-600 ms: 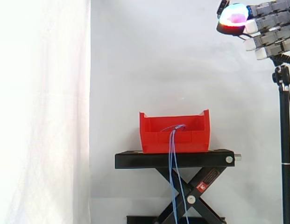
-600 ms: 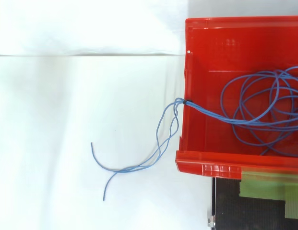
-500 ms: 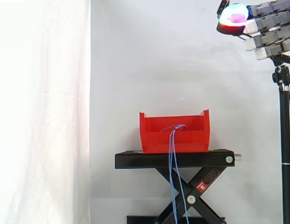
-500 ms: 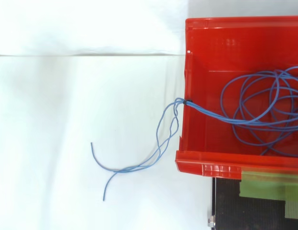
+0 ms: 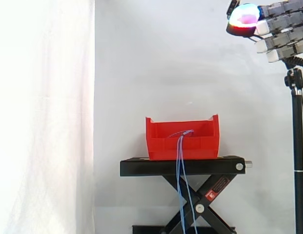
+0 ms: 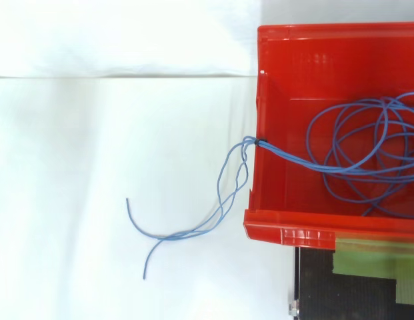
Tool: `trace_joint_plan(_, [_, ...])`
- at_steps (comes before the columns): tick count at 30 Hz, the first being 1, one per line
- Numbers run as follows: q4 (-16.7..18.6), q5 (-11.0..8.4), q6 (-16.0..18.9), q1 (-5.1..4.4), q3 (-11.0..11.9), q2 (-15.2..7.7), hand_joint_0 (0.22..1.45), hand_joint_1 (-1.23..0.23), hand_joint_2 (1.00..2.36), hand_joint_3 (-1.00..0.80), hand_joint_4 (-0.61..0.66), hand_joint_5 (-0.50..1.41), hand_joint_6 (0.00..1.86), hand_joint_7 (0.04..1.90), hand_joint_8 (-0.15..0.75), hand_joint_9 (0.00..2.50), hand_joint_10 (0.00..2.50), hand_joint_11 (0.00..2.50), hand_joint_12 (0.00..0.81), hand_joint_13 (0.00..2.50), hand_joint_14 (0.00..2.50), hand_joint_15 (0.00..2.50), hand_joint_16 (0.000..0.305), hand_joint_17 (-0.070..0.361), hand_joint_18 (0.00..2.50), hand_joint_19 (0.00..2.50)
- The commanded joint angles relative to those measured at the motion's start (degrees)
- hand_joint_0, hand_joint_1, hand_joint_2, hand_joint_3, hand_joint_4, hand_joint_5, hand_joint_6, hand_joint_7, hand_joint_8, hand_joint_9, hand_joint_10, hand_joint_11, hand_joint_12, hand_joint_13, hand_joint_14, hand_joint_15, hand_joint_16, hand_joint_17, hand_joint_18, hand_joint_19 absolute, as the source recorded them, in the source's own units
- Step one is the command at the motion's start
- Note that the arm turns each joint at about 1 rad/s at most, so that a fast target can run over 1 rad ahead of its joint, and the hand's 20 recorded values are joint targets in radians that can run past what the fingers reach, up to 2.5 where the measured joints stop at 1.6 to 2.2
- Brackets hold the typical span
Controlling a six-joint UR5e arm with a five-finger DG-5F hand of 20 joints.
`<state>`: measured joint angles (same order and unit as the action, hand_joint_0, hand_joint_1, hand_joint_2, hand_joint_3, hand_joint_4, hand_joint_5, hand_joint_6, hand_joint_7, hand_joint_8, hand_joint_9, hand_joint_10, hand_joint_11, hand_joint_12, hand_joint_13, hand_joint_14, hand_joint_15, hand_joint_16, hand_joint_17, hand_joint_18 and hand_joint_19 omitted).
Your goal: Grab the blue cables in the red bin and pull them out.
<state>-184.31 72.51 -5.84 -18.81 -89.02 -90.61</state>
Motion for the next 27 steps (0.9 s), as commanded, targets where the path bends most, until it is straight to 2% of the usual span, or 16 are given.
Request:
trace_joint_plan(1, [0.0,0.0,0.0,0.0,-0.01,0.0,0.77,-0.82,1.0,-1.0,0.16,0.26,0.01,0.18,0.231,0.44,0.0,0.13,0.344,0.28,0.01,0.16,0.052,0.118,0.13,0.27])
trace_joint_plan(15, [-0.09,-0.09,-0.09,0.0,-0.01,0.0,0.77,-0.82,1.0,-1.0,0.16,0.27,0.01,0.18,0.23,0.44,0.0,0.13,0.345,0.28,0.01,0.16,0.052,0.118,0.14,0.27])
trace_joint_plan(19, [-0.26,-0.09,-1.41,0.0,-0.01,-0.09,0.77,-0.82,1.0,-1.0,0.16,0.27,0.01,0.18,0.23,0.44,0.0,0.12,0.344,0.28,0.01,0.16,0.052,0.118,0.14,0.28])
trace_joint_plan(24, [-0.26,0.0,-4.83,0.0,-0.01,0.0,0.77,-0.82,1.0,-1.0,0.16,0.27,0.01,0.18,0.231,0.44,0.0,0.12,0.345,0.28,0.01,0.17,0.052,0.118,0.14,0.27])
trace_joint_plan(27, [-0.26,0.0,-5.1,0.0,-0.01,0.0,0.77,-0.82,1.0,-1.0,0.16,0.27,0.01,0.18,0.231,0.44,0.0,0.13,0.345,0.28,0.01,0.17,0.052,0.118,0.14,0.27])
